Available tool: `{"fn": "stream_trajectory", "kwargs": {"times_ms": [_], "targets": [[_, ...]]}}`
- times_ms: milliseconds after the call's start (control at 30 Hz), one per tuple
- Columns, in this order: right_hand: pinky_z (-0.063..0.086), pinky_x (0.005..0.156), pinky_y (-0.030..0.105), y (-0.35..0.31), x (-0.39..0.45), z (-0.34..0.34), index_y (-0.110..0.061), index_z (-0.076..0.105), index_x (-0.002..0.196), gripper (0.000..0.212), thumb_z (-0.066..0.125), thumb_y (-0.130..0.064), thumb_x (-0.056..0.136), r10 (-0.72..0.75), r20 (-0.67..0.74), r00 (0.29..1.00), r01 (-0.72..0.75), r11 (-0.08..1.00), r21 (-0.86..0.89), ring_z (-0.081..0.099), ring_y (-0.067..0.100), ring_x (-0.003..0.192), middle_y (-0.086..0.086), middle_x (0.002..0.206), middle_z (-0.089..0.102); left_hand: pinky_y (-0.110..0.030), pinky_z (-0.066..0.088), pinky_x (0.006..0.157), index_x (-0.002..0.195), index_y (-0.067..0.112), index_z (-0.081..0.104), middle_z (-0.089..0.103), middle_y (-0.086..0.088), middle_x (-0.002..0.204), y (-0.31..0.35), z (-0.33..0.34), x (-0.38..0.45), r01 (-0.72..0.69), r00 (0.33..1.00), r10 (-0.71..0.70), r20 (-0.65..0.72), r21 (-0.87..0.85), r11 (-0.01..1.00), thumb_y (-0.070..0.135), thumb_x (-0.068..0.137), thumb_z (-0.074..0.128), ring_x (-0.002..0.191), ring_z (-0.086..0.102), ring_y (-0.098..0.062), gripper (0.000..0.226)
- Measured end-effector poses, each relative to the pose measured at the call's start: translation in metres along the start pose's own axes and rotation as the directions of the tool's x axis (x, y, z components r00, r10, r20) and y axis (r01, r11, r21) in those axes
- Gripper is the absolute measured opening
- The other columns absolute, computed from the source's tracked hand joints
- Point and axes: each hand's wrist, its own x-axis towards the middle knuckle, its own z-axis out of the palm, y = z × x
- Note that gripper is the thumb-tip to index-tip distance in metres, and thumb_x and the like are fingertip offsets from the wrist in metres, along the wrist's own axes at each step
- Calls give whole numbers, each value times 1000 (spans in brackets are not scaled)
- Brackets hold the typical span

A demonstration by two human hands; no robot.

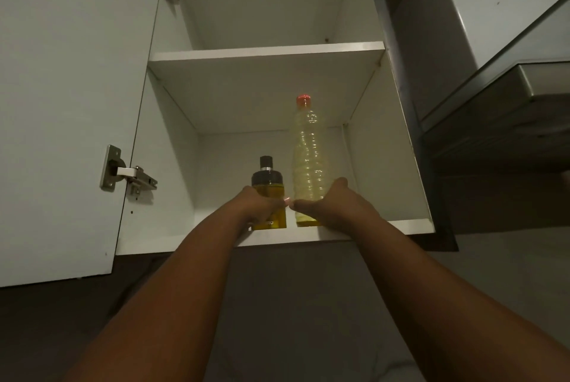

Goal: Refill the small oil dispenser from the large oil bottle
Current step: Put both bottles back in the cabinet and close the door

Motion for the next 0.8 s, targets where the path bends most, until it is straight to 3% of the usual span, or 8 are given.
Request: {"fn": "stream_trajectory", "kwargs": {"times_ms": [133,267,367,433,500,667,800], "targets": [[46,94,44,2,4,2,-15,15,139,106,69,-67,64,54,-18,998,-55,996,-71,52,29,117,9,135,47,-40,46,90,143,10,32,51,-15,129,1,5,0,49,997,-48,-67,9,999,26,87,70,112,54,-30,69],[39,103,48,2,3,4,-15,-6,147,132,71,-71,57,60,-63,996,-63,996,-60,37,34,132,15,151,27,-49,43,103,152,17,-5,36,-16,148,0,12,-8,-57,974,33,-226,-104,993,34,85,72,130,44,-39,104],[34,106,50,1,-5,5,-15,-8,148,129,64,-77,60,-31,-221,975,6,994,-112,23,37,140,14,155,16,-58,23,116,152,21,-11,16,-13,161,2,15,-17,-140,891,194,-411,158,977,51,86,64,146,18,-39,104],[26,110,51,1,-11,6,-14,-4,149,119,51,-81,67,-149,-330,932,82,974,-211,11,37,143,13,157,11,-59,2,118,151,19,-19,-8,-8,164,4,20,-21,-118,877,287,-387,404,907,57,90,52,149,-10,-35,102],[13,115,49,1,-16,7,-15,-5,149,108,41,-79,75,-247,-365,898,143,947,-288,-2,36,145,11,159,3,-59,-8,116,149,18,-25,-24,-4,161,5,23,-21,-115,888,339,-309,565,817,64,93,40,146,-26,-31,97],[-6,117,48,4,-26,7,-19,-11,149,88,25,-69,87,-310,-318,896,174,904,-390,-19,32,143,9,158,-15,-54,-13,116,149,18,-25,-30,-2,158,4,25,-26,-185,858,447,-252,660,728,63,95,30,144,-32,-26,89],[-12,115,45,12,-46,9,-19,-14,149,82,8,-68,87,-325,-230,917,197,873,-445,-22,28,143,6,157,-20,-47,-10,118,148,21,-27,-31,-1,158,-4,26,-34,-282,854,498,-152,669,688,61,97,22,144,-30,-21,81]]}}
